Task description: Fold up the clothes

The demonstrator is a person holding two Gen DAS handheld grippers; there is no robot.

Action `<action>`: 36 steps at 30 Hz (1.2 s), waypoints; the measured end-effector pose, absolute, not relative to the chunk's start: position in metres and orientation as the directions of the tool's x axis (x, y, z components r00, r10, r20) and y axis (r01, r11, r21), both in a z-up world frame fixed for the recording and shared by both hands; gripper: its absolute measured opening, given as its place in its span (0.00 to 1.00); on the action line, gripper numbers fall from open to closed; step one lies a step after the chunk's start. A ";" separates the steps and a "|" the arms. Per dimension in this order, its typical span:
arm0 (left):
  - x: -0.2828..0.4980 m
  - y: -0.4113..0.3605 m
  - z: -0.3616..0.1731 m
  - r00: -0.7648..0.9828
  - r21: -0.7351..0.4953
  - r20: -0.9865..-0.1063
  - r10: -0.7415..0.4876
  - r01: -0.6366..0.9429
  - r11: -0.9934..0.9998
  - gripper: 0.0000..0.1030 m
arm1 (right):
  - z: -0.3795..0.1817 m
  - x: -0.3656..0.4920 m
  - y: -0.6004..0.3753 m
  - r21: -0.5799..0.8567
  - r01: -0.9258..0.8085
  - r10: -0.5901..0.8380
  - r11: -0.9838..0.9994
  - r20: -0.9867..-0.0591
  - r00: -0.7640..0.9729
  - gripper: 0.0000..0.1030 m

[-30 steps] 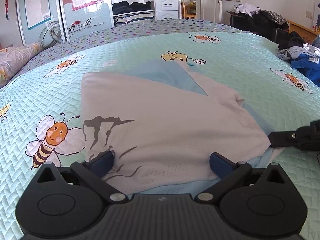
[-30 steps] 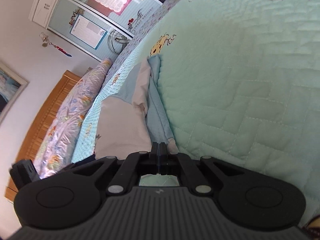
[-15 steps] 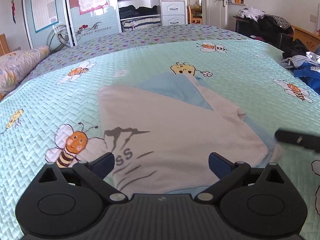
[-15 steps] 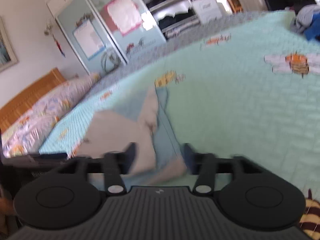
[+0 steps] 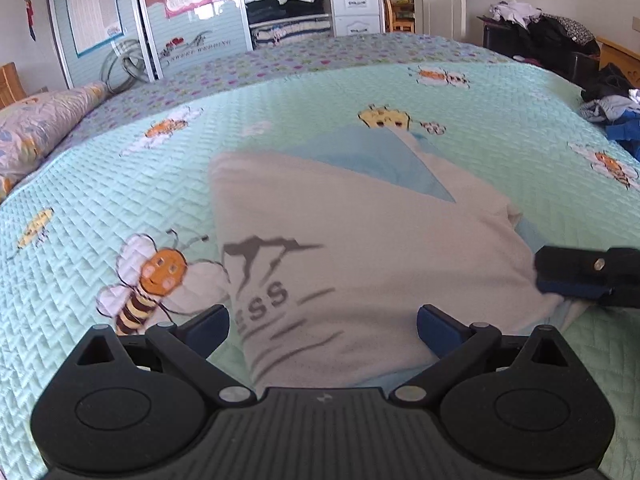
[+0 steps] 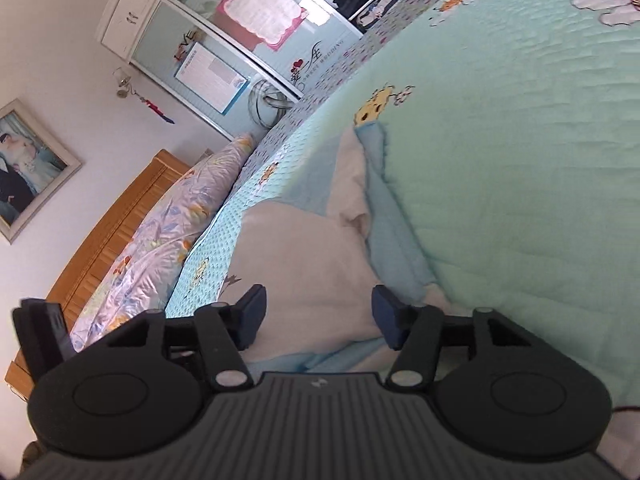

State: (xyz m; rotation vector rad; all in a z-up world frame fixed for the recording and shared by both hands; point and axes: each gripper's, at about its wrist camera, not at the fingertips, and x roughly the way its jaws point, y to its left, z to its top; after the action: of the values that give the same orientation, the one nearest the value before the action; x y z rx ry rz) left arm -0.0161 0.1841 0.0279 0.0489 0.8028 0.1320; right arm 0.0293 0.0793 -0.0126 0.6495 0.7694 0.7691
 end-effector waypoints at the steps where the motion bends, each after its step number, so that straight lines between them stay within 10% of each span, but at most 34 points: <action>1: -0.016 0.184 0.025 0.682 0.088 -0.719 0.132 -0.100 0.991 0.98 | -0.011 0.028 0.076 0.746 -0.362 0.797 0.559 -0.363 0.484 0.58; 11: -0.051 0.198 0.034 0.687 -0.039 -0.716 0.122 -0.214 0.976 0.99 | 0.022 -0.009 0.095 0.535 -0.447 0.692 0.717 -0.469 0.549 0.89; 28: -0.109 0.219 0.100 0.718 -0.099 -0.661 0.218 -0.372 0.923 0.99 | 0.103 -0.049 0.122 0.234 -0.513 0.561 0.826 -0.439 0.702 0.97; 36: -0.105 0.227 0.094 0.744 -0.191 -0.657 0.123 -0.323 0.927 0.99 | 0.078 0.032 0.090 0.702 -0.409 0.779 0.584 -0.341 0.526 1.00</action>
State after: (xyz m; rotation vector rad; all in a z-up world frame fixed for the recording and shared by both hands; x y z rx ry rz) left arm -0.1053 0.2270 0.0936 -0.3037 0.6916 0.2485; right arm 0.0316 0.0900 0.0780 0.5980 0.6980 0.7623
